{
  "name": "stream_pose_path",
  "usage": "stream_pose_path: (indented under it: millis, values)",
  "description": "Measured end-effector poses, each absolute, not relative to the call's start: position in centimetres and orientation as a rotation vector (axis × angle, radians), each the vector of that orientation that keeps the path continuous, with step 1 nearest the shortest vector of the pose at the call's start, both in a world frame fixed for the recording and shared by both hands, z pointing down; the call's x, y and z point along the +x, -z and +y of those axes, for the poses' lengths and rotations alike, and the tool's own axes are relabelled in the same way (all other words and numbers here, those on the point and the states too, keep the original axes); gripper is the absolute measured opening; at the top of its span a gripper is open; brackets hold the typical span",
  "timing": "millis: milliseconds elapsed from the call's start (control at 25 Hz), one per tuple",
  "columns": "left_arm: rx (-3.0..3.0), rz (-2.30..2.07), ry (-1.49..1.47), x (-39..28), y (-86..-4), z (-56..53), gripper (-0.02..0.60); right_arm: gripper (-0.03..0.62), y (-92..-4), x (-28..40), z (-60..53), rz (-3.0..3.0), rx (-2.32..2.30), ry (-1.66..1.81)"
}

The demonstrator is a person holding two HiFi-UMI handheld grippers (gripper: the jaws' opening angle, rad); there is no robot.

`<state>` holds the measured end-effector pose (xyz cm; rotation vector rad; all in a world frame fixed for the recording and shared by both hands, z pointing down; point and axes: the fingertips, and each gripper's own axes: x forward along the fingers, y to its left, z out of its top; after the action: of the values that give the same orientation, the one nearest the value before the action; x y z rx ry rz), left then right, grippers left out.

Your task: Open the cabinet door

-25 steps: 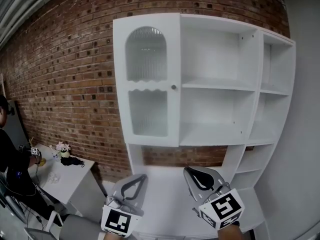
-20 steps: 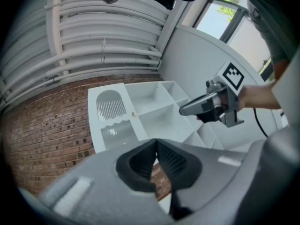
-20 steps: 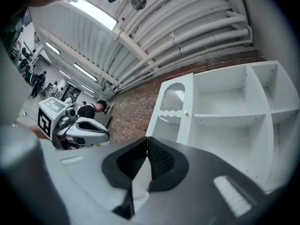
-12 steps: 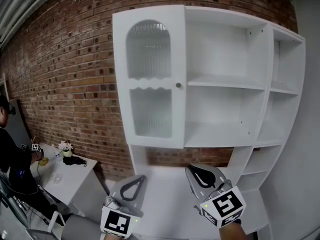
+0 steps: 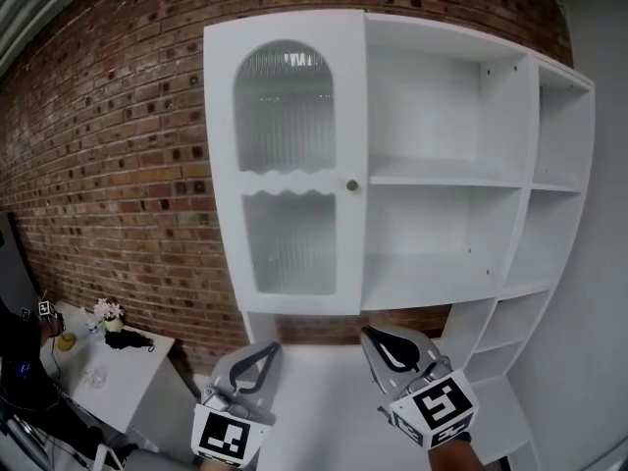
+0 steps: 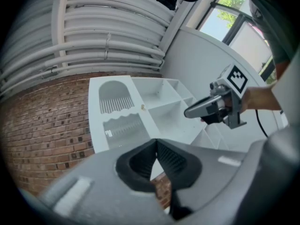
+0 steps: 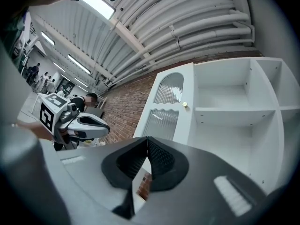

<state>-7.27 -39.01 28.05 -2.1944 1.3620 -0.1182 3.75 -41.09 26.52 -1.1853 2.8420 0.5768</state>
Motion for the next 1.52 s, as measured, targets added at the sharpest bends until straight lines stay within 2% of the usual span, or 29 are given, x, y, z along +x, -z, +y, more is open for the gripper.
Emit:
stream_pose_path:
  millis: [840, 1520]
  values:
    - [-2.213, 1.299, 0.133, -8.4, -28.3, -44.8, 0.003, 0.009, -26.5, 3.1, -46.5, 2.797, -1.282, -0.569]
    - [-2.103, 1.503, 0.165, -12.3, -27.5, -46.0, 0.003, 0.058, -14.5, 2.1, -54.5, 2.583, -1.315, -0.882]
